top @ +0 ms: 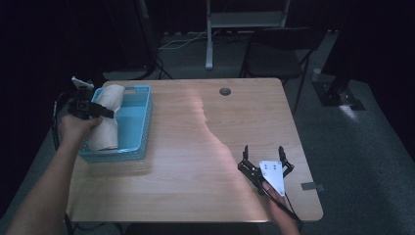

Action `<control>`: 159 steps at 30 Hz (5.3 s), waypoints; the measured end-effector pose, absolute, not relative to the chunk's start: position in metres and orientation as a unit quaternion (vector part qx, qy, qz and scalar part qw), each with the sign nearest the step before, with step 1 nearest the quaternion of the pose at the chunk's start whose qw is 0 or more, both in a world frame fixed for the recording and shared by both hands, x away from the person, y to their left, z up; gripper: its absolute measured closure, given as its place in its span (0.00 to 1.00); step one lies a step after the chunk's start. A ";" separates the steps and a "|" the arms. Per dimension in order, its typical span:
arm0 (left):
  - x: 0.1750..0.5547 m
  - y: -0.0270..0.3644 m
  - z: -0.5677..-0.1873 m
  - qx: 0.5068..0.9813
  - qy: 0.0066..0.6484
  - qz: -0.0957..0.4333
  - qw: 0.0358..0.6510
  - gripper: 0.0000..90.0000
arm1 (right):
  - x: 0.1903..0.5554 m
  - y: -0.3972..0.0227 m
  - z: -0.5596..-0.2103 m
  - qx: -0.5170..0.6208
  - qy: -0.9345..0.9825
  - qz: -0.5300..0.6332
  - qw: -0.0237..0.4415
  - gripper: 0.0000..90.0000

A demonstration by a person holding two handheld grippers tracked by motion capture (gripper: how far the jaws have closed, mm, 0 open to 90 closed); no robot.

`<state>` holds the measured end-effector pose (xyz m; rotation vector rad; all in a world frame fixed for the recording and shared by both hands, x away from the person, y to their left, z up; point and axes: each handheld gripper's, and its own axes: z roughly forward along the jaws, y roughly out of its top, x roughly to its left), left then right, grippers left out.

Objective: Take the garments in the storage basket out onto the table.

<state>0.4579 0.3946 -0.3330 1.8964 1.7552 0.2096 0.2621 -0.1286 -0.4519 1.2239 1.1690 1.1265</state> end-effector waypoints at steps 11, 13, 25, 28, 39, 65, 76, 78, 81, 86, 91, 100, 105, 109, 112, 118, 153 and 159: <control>0.452 0.401 -0.322 0.694 0.653 0.066 0.297 0.71 | 0.262 -0.129 -0.452 0.512 0.490 0.471 0.525 0.00; 0.452 0.401 -0.318 0.697 0.650 0.071 0.293 0.71 | 0.262 -0.129 -0.452 0.512 0.490 0.471 0.525 0.00; 0.443 0.397 -0.283 0.702 0.641 0.093 0.297 0.71 | 0.262 -0.128 -0.452 0.511 0.489 0.472 0.527 0.00; 0.442 0.396 -0.279 0.701 0.640 0.092 0.302 0.71 | 0.262 -0.129 -0.452 0.511 0.489 0.472 0.526 0.00; 0.438 0.387 -0.251 0.698 0.630 0.098 0.326 0.71 | 0.262 -0.128 -0.452 0.510 0.491 0.471 0.526 0.00; 0.456 0.316 -0.237 0.722 0.597 0.065 0.343 0.71 | 0.262 -0.128 -0.452 0.510 0.491 0.471 0.526 0.00; 0.463 0.277 -0.227 0.744 0.574 0.058 0.337 0.71 | 0.262 -0.128 -0.452 0.507 0.492 0.472 0.528 0.00; 0.464 0.268 -0.229 0.749 0.569 0.053 0.336 0.71 | 0.262 -0.128 -0.452 0.506 0.492 0.472 0.528 0.00; 0.466 0.263 -0.230 0.750 0.567 0.049 0.337 0.71 | 0.262 -0.128 -0.452 0.506 0.492 0.472 0.528 0.00; 0.469 0.253 -0.231 0.754 0.561 0.043 0.338 0.71 | 0.262 -0.128 -0.452 0.505 0.492 0.473 0.528 0.00; 0.473 0.240 -0.230 0.759 0.556 0.042 0.337 0.71 | 0.262 -0.128 -0.452 0.506 0.492 0.473 0.528 0.00; 0.475 0.217 -0.229 0.771 0.536 0.027 0.342 0.71 | 0.262 -0.128 -0.452 0.505 0.492 0.473 0.528 0.00; 0.476 0.210 -0.228 0.774 0.531 0.023 0.345 0.70 | 0.262 -0.128 -0.452 0.505 0.492 0.473 0.528 0.00; 0.478 0.207 -0.231 0.774 0.532 0.020 0.342 0.71 | 0.262 -0.128 -0.452 0.505 0.493 0.474 0.527 0.00; 0.478 0.205 -0.232 0.773 0.532 0.018 0.344 0.71 | 0.262 -0.128 -0.452 0.505 0.493 0.473 0.527 0.00; 0.480 0.198 -0.232 0.773 0.530 0.012 0.347 0.70 | 0.262 -0.128 -0.452 0.507 0.493 0.473 0.526 0.00; 0.475 0.168 -0.223 0.776 0.517 0.000 0.362 0.71 | 0.262 -0.129 -0.452 0.507 0.494 0.474 0.523 0.00; 0.477 0.166 -0.232 0.777 0.520 -0.003 0.355 0.70 | 0.262 -0.129 -0.452 0.507 0.494 0.475 0.523 0.00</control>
